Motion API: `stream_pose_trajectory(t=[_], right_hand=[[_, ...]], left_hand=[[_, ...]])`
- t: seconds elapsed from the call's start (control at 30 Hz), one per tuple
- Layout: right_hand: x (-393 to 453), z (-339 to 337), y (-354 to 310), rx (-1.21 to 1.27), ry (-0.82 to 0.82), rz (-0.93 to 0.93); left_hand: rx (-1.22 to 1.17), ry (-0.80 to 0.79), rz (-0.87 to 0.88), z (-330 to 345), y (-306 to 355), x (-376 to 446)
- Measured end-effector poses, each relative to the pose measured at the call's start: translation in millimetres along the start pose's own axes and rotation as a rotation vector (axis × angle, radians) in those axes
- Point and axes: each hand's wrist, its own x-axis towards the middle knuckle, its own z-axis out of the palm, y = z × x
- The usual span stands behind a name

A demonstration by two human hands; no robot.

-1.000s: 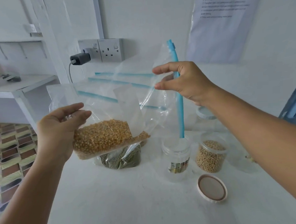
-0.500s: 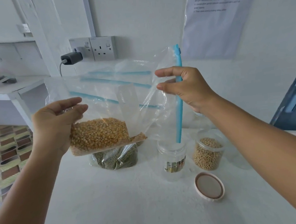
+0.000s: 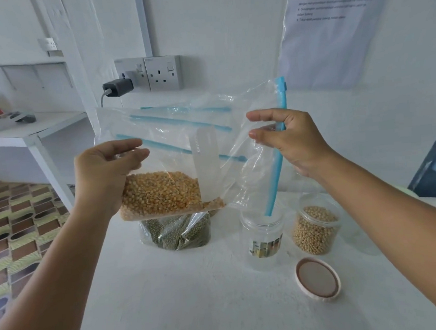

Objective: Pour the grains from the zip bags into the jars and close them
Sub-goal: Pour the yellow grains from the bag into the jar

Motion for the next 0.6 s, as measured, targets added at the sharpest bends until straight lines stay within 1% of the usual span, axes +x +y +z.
stream_pose_trajectory(t=[0.6], right_hand=[[-2,2,-7,0.041,0.02,-0.049]], left_hand=[[0.027,0.006,0.082,-7,16,12]])
